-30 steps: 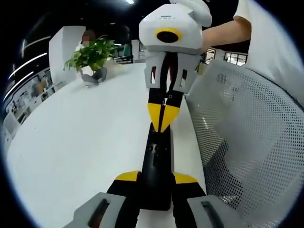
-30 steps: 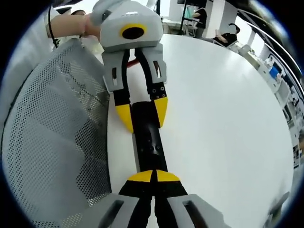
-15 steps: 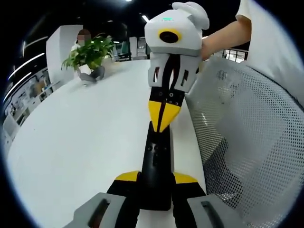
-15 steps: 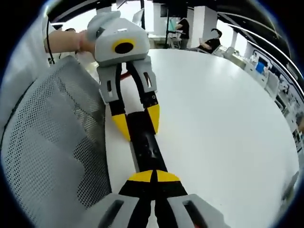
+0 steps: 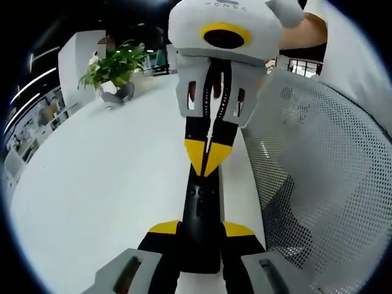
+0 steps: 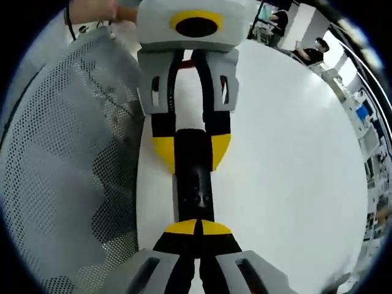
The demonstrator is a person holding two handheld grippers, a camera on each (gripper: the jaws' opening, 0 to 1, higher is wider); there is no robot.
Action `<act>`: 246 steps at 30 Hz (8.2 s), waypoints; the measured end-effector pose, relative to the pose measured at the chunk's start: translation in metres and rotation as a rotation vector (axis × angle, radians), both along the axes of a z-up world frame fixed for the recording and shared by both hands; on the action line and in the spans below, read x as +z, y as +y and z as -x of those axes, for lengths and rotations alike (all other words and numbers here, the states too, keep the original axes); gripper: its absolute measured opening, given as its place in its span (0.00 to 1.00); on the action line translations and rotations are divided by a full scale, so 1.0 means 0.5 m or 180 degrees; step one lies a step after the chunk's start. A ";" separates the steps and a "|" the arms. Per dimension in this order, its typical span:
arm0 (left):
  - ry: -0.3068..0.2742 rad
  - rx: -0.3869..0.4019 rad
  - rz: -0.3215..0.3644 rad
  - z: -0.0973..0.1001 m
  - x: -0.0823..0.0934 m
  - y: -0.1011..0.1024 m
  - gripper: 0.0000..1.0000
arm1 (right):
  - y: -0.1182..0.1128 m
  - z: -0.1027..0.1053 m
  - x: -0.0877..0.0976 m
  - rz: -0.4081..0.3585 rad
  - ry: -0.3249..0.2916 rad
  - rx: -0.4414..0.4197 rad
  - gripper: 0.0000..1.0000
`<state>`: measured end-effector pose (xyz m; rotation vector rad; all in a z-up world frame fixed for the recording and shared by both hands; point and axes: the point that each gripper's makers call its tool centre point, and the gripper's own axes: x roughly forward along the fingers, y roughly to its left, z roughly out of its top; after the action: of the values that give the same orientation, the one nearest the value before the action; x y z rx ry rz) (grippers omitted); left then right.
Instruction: Press the specified remote control buttons in sequence, fully releasing each button before pressing the next.
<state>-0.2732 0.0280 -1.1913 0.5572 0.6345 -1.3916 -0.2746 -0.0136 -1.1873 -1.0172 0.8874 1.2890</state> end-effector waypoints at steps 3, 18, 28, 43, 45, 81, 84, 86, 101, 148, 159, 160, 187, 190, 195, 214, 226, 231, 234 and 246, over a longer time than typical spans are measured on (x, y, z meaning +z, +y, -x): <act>0.0004 0.0004 0.0002 0.000 -0.001 0.000 0.24 | 0.000 -0.004 0.004 -0.0332 0.0080 -0.0352 0.00; 0.0025 0.0106 0.0096 -0.001 -0.002 0.000 0.24 | 0.023 -0.011 0.014 -0.0622 0.0157 -0.0485 0.00; 0.0018 0.0068 0.0071 0.001 -0.002 0.000 0.24 | 0.021 -0.004 0.005 -0.0507 -0.0038 -0.0414 0.00; 0.0026 0.0033 -0.0020 0.003 -0.002 0.001 0.24 | 0.045 0.031 0.008 -0.0601 -0.0134 -0.0494 0.00; 0.0031 0.0032 -0.0021 0.003 -0.003 0.000 0.24 | 0.044 0.029 0.008 -0.0616 -0.0116 -0.0531 0.00; 0.0024 -0.0051 -0.0063 0.006 -0.001 0.001 0.24 | 0.050 0.003 0.008 -0.0503 -0.0029 -0.0550 0.00; 0.0020 -0.0062 -0.0066 0.007 -0.001 0.001 0.24 | 0.050 0.001 0.009 -0.0535 0.0134 -0.0636 0.00; 0.0019 -0.0063 -0.0067 0.007 -0.001 0.001 0.24 | 0.050 0.002 0.011 -0.0578 0.0257 -0.0693 0.00; 0.0019 -0.0042 -0.0057 0.007 -0.001 0.002 0.24 | 0.055 -0.028 -0.004 -0.0388 0.0371 -0.0921 0.00; 0.0023 -0.0052 -0.0006 0.006 -0.003 0.001 0.24 | 0.082 0.011 0.005 -0.0413 0.0095 -0.0615 0.00; 0.0025 -0.0054 -0.0009 0.006 -0.003 0.000 0.24 | 0.086 0.012 0.009 -0.0430 0.0067 -0.0589 0.00; 0.0024 -0.0056 -0.0015 0.007 -0.003 0.001 0.24 | 0.087 0.012 0.009 -0.0428 0.0073 -0.0582 0.00; 0.0018 -0.0047 -0.0163 0.007 -0.003 0.000 0.24 | 0.099 0.011 0.007 -0.0654 0.0028 -0.0551 0.00; 0.0020 -0.0043 -0.0171 0.006 -0.003 0.000 0.24 | 0.094 0.015 0.013 -0.0931 0.0186 -0.0493 0.00; 0.0028 -0.0011 -0.0209 0.007 -0.002 0.000 0.24 | 0.060 0.017 0.012 -0.0917 0.0168 -0.0395 0.00; 0.0040 0.0024 -0.0587 0.011 -0.003 -0.002 0.25 | -0.007 0.021 -0.012 -0.1112 0.0421 -0.0389 0.26; -0.0195 0.0814 -0.0204 -0.007 0.027 0.008 0.29 | -0.010 0.016 -0.014 -0.0944 0.0232 -0.0243 0.21; -0.0147 0.1481 0.0594 -0.010 0.127 0.028 0.51 | -0.011 0.016 -0.016 -0.0912 0.0230 -0.0206 0.21; -0.0168 0.1695 0.0771 0.002 0.160 0.056 0.62 | -0.011 0.016 -0.016 -0.0907 0.0248 -0.0211 0.21; -0.0794 0.2577 0.1596 0.011 0.254 0.140 0.96 | -0.010 0.013 -0.016 -0.0844 0.0320 -0.0198 0.21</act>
<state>-0.2788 0.0979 -1.0644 0.0376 0.2340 -0.6515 -0.2809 -0.0187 -1.1951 -0.7172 0.7925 1.3731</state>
